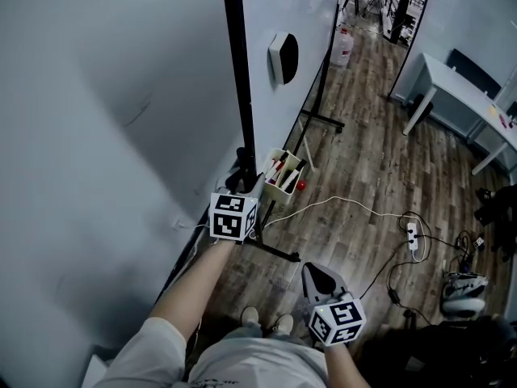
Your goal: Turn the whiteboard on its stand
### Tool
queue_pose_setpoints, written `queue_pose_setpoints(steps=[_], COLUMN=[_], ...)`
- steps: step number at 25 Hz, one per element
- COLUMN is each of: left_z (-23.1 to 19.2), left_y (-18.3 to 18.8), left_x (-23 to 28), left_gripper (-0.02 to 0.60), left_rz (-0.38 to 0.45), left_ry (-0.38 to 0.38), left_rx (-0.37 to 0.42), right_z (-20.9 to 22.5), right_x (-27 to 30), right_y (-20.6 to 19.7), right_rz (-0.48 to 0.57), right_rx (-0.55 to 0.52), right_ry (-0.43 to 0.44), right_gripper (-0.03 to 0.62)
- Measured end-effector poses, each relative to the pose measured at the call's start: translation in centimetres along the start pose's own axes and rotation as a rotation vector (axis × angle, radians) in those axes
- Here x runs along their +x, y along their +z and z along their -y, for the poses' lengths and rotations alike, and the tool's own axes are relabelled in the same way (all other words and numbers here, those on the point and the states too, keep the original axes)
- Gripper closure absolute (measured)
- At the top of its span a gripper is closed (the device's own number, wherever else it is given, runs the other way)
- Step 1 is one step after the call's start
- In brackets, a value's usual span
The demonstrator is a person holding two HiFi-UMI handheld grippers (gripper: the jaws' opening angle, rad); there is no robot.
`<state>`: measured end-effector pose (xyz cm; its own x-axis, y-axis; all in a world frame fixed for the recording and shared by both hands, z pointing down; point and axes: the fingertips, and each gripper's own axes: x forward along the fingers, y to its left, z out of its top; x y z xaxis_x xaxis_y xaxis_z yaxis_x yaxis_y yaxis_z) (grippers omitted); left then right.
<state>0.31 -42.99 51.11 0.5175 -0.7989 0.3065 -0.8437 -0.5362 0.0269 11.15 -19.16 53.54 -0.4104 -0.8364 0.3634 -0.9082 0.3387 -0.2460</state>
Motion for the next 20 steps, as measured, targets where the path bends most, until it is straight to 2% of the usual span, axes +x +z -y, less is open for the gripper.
queue_pose_setpoints(steps=[4,8,13,20], left_z=[0.2,0.5,1.2,2.8], left_y=[-1.2,-0.2,-1.5,0.0], left_x=[-0.9,-2.2,-5.0,-9.7], left_gripper=[0.379,0.379,0.379,0.379], left_rz=[0.010,0.013,0.007,0.000], left_ry=[0.010,0.011,0.005,0.000], left_rx=[-0.004,-0.002,0.001,0.007], right_z=[-0.6,-1.1,-2.2,-4.1], right_x=[-0.5,-1.1,-1.5,-3.0], right_y=[-1.2,0.3,0.0,2.6], right_rz=[-0.001,0.004,0.016,0.022], right_rx=[-0.009,-0.007,-0.015,-0.013], right_ry=[0.000,0.005,0.020,0.051], right_gripper=[0.588,0.588,0.588,0.588])
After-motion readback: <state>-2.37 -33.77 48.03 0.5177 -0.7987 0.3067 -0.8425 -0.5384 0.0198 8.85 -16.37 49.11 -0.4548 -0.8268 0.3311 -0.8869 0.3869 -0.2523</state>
